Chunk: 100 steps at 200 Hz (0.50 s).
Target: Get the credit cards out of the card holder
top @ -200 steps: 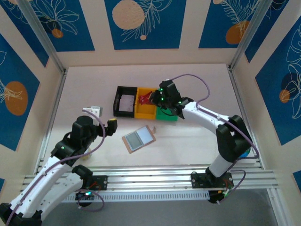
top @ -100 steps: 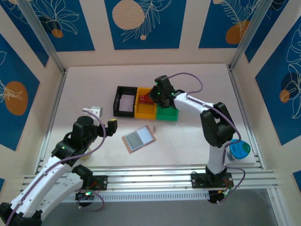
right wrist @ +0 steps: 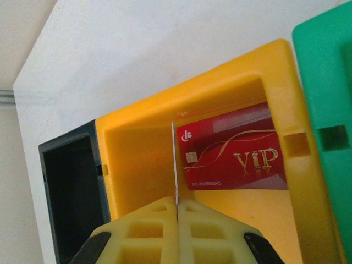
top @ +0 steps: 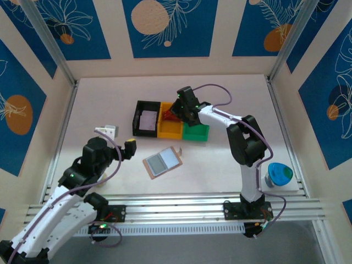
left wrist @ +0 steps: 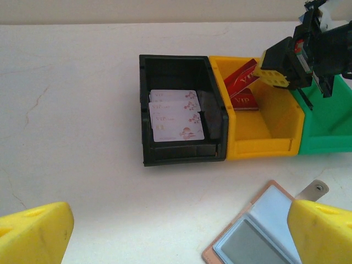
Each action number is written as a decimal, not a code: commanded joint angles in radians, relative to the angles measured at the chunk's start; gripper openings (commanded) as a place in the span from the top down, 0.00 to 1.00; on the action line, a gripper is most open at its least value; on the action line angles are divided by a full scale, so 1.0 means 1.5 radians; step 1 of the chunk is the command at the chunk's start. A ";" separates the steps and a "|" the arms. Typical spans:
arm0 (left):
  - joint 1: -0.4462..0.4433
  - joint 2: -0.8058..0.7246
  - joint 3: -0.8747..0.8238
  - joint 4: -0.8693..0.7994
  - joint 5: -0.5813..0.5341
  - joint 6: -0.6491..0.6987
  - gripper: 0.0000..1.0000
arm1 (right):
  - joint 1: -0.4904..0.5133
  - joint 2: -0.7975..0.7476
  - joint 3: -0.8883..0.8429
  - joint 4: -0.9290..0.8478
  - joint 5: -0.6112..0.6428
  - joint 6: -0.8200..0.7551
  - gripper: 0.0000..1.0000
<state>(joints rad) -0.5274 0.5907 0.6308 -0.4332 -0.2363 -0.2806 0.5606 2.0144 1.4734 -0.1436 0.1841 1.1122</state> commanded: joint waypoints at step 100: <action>0.006 -0.005 -0.006 0.016 0.008 0.000 0.00 | 0.012 0.030 0.002 0.057 0.025 0.053 1.00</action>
<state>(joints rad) -0.5274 0.5907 0.6289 -0.4328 -0.2363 -0.2806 0.5701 2.0312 1.4734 -0.0719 0.1989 1.1625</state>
